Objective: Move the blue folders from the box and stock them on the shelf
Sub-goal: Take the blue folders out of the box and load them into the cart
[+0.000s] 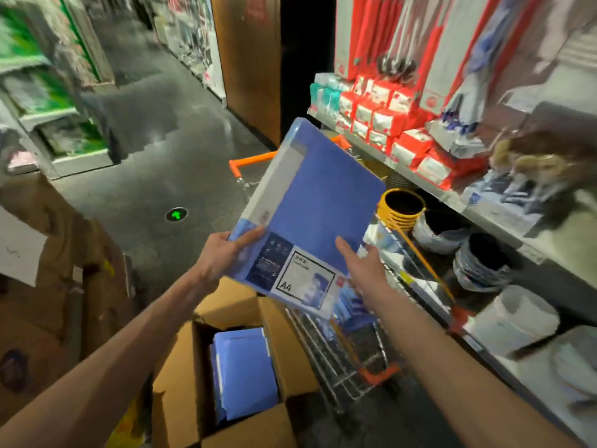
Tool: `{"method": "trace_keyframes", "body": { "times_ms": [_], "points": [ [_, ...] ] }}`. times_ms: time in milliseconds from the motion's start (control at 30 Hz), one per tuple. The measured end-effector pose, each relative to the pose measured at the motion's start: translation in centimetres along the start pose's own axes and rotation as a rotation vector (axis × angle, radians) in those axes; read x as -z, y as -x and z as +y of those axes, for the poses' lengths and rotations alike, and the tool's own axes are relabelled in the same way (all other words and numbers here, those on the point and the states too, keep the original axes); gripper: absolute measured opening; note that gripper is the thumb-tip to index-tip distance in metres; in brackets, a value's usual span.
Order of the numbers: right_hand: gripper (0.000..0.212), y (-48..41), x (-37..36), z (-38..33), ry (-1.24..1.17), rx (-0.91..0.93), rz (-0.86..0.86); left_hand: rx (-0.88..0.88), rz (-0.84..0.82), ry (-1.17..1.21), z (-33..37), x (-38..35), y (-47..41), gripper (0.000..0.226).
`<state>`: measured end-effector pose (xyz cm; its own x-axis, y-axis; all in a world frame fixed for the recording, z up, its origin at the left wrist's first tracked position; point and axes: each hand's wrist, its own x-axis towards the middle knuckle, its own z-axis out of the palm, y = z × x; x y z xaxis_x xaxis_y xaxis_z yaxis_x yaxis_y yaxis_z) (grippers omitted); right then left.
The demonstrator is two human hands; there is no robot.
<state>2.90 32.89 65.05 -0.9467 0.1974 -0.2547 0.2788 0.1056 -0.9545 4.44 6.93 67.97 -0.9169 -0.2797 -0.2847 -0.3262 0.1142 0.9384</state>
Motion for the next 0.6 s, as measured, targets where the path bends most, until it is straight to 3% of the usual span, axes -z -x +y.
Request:
{"method": "trace_keyframes", "body": {
  "times_ms": [100,167,267,433,533,600],
  "points": [
    [0.059,-0.1,6.7,0.2,-0.180,-0.012,0.147,0.019,-0.068,0.128,0.6,-7.7,3.1,0.062],
    [0.044,-0.3,10.3,0.1,-0.282,0.010,0.290,0.030,-0.081,0.188,0.4,-11.8,4.8,0.056],
    [0.062,-1.1,15.9,0.3,-0.324,0.061,0.450,0.065,-0.175,0.176,-0.1,-17.2,7.8,0.051],
    [0.068,-2.0,20.5,1.1,-0.323,0.047,0.440,0.098,-0.333,0.120,-0.7,-21.0,8.8,0.048],
    [0.051,-3.0,22.0,2.1,-0.347,-0.027,0.395,0.090,-0.291,0.080,-0.2,-22.2,7.3,0.044],
    [0.038,-3.7,22.6,2.8,-0.373,-0.115,0.345,0.111,-0.304,0.100,-0.3,-22.9,5.2,0.054]
  ]
}}
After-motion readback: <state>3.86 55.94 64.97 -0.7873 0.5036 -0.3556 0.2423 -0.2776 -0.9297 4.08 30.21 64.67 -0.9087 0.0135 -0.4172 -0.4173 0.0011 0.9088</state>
